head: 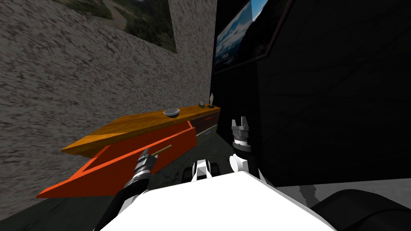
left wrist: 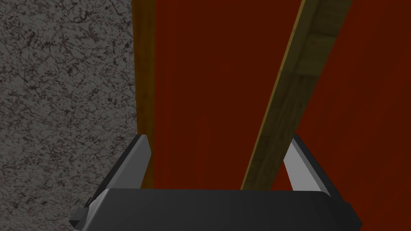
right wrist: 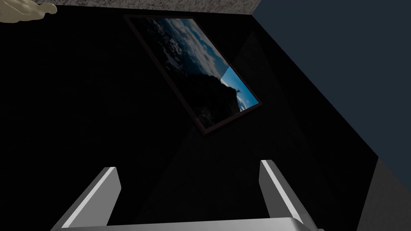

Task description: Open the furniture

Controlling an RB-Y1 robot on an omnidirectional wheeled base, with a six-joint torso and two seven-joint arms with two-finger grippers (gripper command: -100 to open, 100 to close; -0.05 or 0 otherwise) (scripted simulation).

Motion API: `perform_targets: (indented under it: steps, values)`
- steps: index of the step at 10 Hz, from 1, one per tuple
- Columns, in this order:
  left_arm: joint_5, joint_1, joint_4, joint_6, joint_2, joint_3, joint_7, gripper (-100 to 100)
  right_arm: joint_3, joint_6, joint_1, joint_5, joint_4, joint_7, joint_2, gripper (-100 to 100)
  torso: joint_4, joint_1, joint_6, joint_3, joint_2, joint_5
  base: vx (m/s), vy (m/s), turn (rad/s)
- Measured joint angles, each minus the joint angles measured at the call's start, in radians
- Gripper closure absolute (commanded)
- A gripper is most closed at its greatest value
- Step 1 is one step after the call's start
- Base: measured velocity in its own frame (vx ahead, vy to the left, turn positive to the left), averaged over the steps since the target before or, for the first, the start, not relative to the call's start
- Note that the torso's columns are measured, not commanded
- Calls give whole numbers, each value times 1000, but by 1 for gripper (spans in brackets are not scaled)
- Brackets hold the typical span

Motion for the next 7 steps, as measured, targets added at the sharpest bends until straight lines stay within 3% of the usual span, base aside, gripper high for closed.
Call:
perform_targets:
  steps: [3,4,7]
  values:
    - [7,35,-51,34,-2,1,3,-100,0,0,0,0,0,0,0,0,4,-3,-1,0,4,-5,11,-3,-7]
    - [7,37,-52,39,-3,0,3,0,0,0,0,0,0,0,0,0,2,-3,0,0,3,-3,6,-2,-1]
    - [6,39,-43,41,-5,-1,2,0,0,0,0,0,0,0,0,0,-2,0,1,-2,-3,0,0,0,0]
